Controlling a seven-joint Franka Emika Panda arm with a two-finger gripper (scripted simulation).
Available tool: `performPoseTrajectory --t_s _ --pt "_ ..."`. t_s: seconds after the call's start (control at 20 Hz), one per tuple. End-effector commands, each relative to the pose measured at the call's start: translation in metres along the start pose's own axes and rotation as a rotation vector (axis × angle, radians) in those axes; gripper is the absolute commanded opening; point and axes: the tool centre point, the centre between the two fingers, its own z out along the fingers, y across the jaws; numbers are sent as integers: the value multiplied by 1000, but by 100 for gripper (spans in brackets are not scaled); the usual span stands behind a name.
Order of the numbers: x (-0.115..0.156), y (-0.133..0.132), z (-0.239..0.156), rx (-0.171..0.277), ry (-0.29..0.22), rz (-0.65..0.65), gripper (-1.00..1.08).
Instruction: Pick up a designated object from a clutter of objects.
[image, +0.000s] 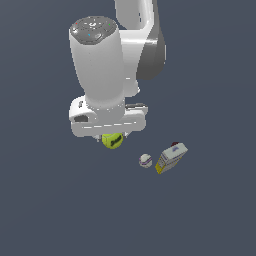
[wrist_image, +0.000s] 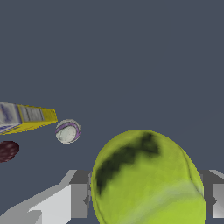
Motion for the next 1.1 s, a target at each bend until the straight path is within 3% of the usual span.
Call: performPoseTrajectory --t_s 0.0,0.55,1.05 --pt "-11 10 -29 0 2 0 -100" --pt "-48 47 -133 0 2 0 -100" --pt "-60 63 -174 -1 2 0 -100"
